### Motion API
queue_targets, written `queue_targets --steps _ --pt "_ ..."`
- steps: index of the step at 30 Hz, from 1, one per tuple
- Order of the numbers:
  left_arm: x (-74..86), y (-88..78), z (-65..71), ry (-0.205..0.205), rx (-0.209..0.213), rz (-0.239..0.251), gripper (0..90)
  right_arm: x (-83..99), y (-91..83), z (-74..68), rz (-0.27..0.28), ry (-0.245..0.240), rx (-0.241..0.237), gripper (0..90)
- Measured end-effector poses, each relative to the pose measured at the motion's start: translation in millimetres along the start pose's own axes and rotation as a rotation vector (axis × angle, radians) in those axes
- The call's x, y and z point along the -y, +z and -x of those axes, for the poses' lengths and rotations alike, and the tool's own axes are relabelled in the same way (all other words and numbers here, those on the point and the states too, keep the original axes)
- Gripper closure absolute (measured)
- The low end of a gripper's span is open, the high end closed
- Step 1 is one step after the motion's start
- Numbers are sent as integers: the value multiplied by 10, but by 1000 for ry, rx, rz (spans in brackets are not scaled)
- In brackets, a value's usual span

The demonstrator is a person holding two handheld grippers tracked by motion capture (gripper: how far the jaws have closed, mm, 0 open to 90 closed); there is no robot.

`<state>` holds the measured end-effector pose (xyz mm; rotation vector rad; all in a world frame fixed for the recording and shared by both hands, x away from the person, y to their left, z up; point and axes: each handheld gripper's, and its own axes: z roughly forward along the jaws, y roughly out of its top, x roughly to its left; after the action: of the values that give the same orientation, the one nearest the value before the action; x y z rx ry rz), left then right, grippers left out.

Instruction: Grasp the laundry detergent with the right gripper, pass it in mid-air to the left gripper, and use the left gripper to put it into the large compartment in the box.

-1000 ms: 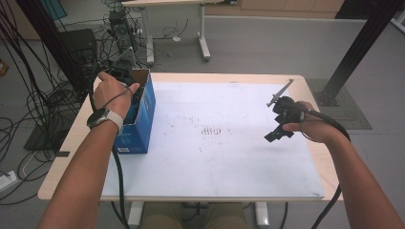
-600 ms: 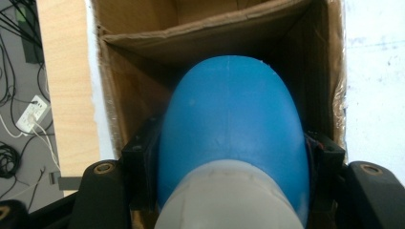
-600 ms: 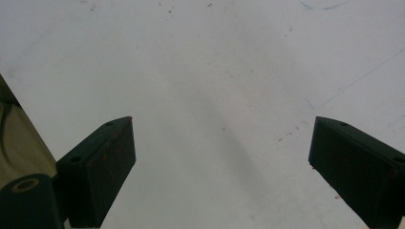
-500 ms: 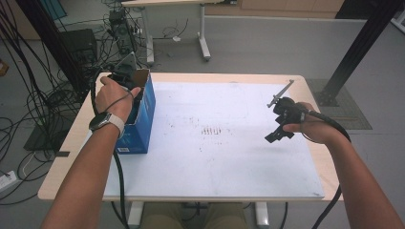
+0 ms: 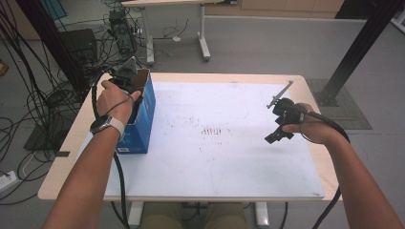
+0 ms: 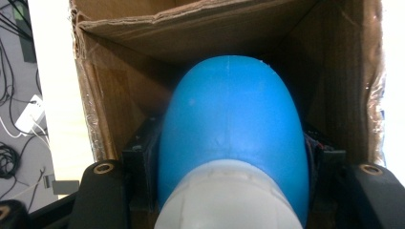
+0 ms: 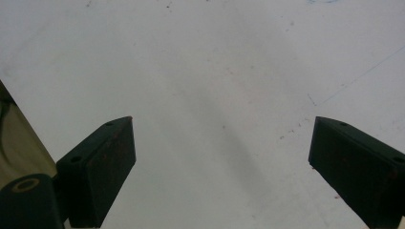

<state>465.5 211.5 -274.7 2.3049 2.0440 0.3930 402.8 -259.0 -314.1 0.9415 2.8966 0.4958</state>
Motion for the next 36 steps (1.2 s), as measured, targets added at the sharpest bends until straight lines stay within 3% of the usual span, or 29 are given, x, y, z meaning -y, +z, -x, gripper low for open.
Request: queue_targets --steps 36 --pt "24 3 -11 1 6 3 376 11 -51 -11 11 4 9 86"
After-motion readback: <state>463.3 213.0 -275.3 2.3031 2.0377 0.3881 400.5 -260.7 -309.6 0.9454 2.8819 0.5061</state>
